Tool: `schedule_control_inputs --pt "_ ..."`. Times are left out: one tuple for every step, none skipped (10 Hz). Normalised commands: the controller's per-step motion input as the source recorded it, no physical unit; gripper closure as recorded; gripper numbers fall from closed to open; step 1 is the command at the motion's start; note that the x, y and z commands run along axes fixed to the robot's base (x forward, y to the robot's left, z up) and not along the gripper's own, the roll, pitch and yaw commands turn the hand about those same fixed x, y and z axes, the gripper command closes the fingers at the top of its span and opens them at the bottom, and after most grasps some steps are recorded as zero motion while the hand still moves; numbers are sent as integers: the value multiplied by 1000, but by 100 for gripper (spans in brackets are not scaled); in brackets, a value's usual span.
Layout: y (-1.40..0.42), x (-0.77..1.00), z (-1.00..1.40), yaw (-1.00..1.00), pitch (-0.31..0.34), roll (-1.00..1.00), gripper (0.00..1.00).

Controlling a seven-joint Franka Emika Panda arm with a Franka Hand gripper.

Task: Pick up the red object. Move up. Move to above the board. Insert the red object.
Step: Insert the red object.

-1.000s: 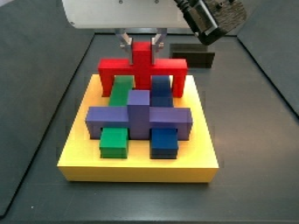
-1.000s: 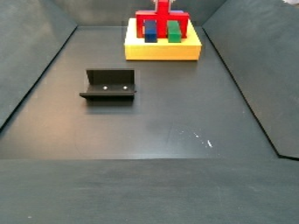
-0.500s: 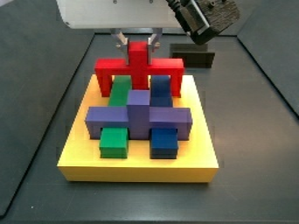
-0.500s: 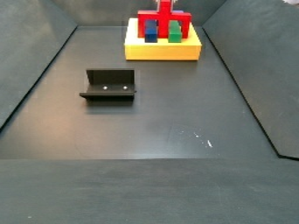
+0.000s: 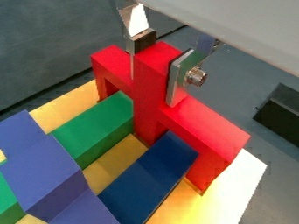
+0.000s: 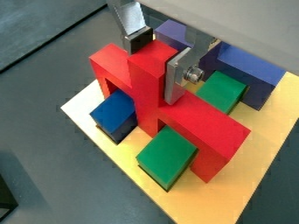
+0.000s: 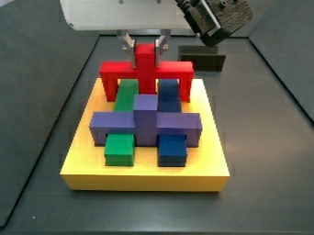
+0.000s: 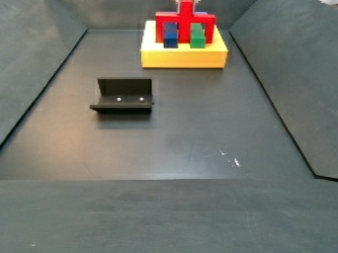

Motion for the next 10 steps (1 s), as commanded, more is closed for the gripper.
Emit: schedule_control_inputs --pt "-11 26 -986 0 -106 -37 100" --pt "-109 0 -903 0 -106 -84 100" --pt "-140 0 -803 0 -121 -117 100" --pt "-146 66 -723 0 -106 -173 100" --pt "-177 40 -697 0 -73 -154 100" --pt "-6 3 -526 0 -33 -144 100" --pt "0 40 -411 0 -9 -39 100" --pt "163 194 -437 0 46 0 100" --pt "209 43 -326 0 124 0 100" --pt "177 -271 -177 -57 60 0 100"
